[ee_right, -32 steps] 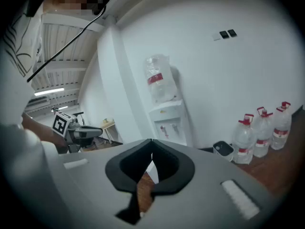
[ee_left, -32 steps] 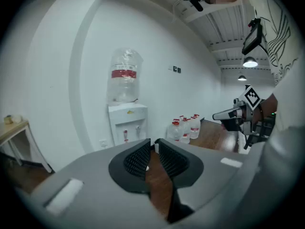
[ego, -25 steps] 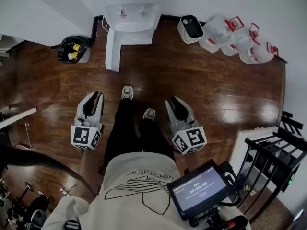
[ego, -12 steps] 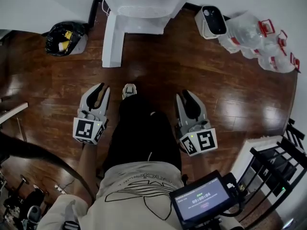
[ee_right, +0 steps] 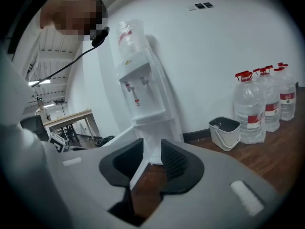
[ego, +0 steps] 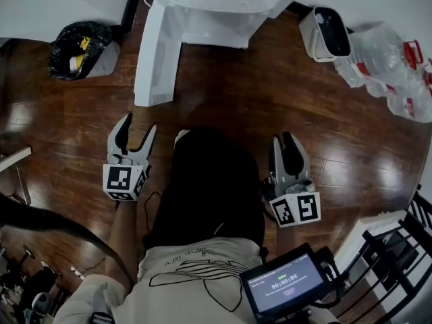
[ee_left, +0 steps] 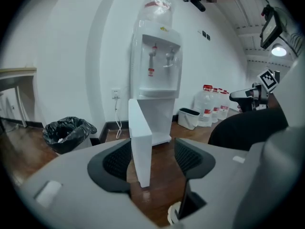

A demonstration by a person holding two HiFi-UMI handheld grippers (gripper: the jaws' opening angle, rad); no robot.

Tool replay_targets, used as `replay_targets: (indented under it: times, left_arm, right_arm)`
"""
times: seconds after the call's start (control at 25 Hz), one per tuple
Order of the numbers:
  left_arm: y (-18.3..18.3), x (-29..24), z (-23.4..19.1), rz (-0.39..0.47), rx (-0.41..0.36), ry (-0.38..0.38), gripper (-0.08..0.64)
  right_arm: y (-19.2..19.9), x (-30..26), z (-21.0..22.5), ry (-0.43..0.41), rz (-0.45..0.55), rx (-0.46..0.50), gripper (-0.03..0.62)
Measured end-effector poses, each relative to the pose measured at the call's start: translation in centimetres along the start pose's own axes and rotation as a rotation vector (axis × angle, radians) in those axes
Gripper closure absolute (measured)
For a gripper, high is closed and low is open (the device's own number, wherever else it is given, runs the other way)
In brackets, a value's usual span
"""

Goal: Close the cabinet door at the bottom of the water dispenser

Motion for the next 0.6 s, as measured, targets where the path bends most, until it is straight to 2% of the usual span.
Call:
replay_targets:
  times: [0.12, 0.28, 0.4, 0.6]
  left_arm:
    - [1.1, -2.6, -0.9, 0.08, 0.004, -0.055, 0.27]
    - [2.4, -5.5, -1.3, 0.114, -0.023, -0.114, 0.282]
    - [2.9, -6.5, -1.7, 0.163, -0.014, -0.141, 0.354]
    - [3.1, -6.9, -2.3, 0.22, -0.066, -0.172, 0.371]
  right_arm:
    - [2.6, -2.2, 1.5, -0.004, 0.01, 0.008, 0.472]
    - [4.9, -4.6, 3.3, -0.022, 0.032, 0.029, 0.472]
    - [6.1, -5.4, 4.4, -0.028, 0.064, 0.034, 0.472]
    - [7.3, -5.9, 6.4, -0.015, 0.089, 0.047, 0.472]
Point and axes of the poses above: the fingertips, and each gripper's own axes: x backward along the fingers, z to its right, y out of its underside, the point moved 9 cm from there along x, backward along the fingers, and after that the axes turned 14 degrees about -z, right-handed, at the moved point
